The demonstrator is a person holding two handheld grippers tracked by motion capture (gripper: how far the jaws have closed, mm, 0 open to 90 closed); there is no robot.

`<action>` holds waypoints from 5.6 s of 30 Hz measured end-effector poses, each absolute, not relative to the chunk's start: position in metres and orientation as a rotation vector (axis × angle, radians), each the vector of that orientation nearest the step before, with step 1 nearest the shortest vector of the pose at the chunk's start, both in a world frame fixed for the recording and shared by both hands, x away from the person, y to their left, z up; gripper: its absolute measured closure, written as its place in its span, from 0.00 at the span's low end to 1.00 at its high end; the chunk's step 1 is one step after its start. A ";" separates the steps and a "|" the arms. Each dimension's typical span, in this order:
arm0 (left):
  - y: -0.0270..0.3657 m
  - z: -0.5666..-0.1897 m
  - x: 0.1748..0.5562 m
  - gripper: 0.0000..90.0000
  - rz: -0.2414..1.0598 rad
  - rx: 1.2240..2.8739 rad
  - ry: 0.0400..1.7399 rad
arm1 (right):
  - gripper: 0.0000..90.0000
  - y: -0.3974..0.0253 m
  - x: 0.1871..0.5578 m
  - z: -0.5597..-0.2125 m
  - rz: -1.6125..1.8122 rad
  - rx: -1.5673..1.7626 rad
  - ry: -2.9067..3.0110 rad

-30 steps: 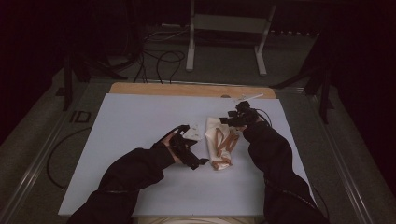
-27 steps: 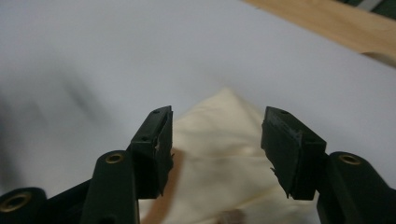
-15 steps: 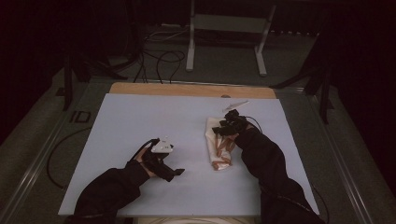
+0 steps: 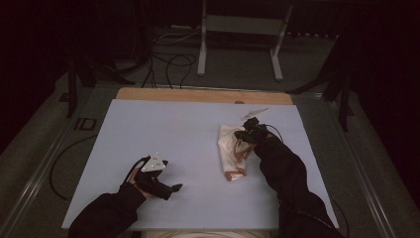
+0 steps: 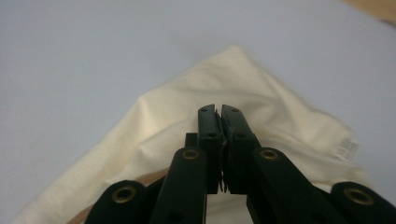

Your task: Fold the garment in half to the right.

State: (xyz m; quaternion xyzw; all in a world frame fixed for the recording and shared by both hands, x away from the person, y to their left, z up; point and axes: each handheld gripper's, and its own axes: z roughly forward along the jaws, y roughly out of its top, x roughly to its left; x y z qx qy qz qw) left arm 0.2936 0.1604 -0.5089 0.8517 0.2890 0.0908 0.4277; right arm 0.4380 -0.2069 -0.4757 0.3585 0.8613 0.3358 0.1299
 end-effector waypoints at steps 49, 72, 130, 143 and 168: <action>0.179 -0.510 0.286 0.00 0.333 2.041 0.737 | 0.68 -0.284 0.451 -0.494 0.958 1.340 2.295; 0.179 -0.511 0.287 0.00 0.328 2.042 0.728 | 0.97 -0.271 0.467 -0.515 0.889 1.305 2.401; 0.177 -0.510 0.288 0.00 0.344 2.048 0.732 | 0.98 -0.274 0.484 -0.502 0.828 1.299 2.286; 0.177 -0.510 0.288 0.00 0.350 2.051 0.735 | 0.95 -0.278 0.485 -0.516 0.822 1.320 2.292; 0.177 -0.509 0.288 0.00 0.353 2.050 0.735 | 0.42 -0.278 0.485 -0.492 0.884 1.391 2.262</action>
